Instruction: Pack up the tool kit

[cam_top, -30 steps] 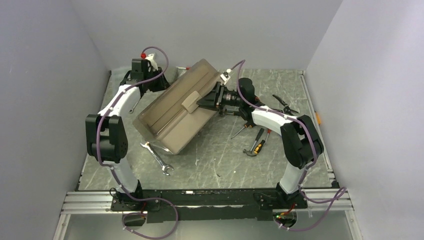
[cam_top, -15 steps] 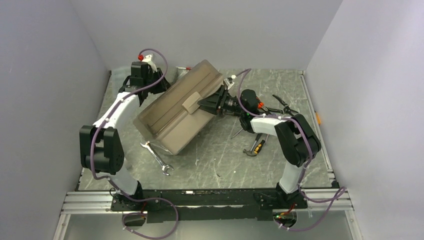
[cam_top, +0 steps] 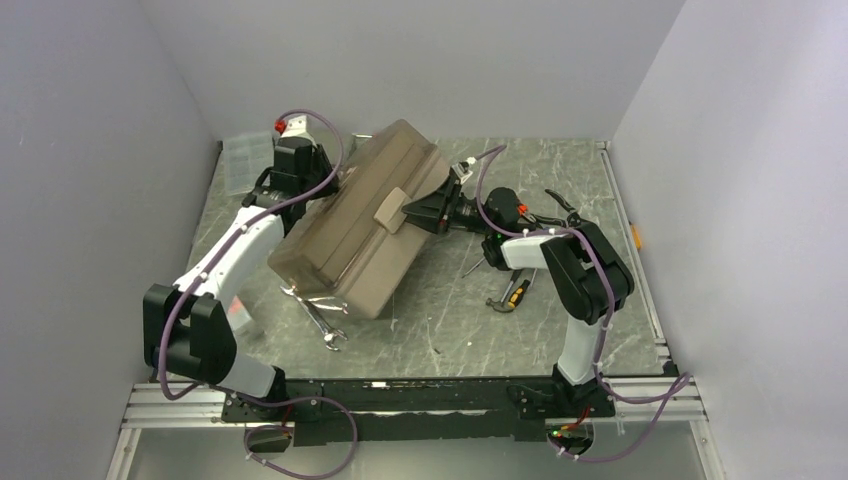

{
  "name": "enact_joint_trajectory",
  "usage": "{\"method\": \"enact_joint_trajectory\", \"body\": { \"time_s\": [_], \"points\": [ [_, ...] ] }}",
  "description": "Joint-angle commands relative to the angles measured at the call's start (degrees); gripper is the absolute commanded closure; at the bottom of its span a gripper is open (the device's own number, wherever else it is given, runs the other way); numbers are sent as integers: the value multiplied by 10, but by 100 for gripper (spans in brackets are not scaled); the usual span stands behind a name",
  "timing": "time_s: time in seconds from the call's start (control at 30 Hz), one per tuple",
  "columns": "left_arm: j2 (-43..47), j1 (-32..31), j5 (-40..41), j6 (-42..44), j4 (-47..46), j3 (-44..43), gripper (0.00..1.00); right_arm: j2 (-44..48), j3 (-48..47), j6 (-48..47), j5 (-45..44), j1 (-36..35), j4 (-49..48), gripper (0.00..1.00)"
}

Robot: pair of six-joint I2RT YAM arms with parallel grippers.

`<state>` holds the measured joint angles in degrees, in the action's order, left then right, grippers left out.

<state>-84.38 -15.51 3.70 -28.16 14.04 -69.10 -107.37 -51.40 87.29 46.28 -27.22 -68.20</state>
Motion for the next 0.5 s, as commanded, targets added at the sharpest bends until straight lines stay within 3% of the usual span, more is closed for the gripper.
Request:
{"method": "enact_joint_trajectory", "body": {
  "time_s": [0.0, 0.27, 0.47],
  "points": [
    [-1, -163, -206, -55, 200, 37, 66, -18, -37, -36, -100, -37, 31, 61],
    [-22, -228, -156, -85, 190, 24, 65, 24, -32, -83, -98, -24, 155, 74],
    [-40, -258, -133, -102, 171, 28, 64, 49, -11, -87, -96, -5, 177, 81]
  ]
}}
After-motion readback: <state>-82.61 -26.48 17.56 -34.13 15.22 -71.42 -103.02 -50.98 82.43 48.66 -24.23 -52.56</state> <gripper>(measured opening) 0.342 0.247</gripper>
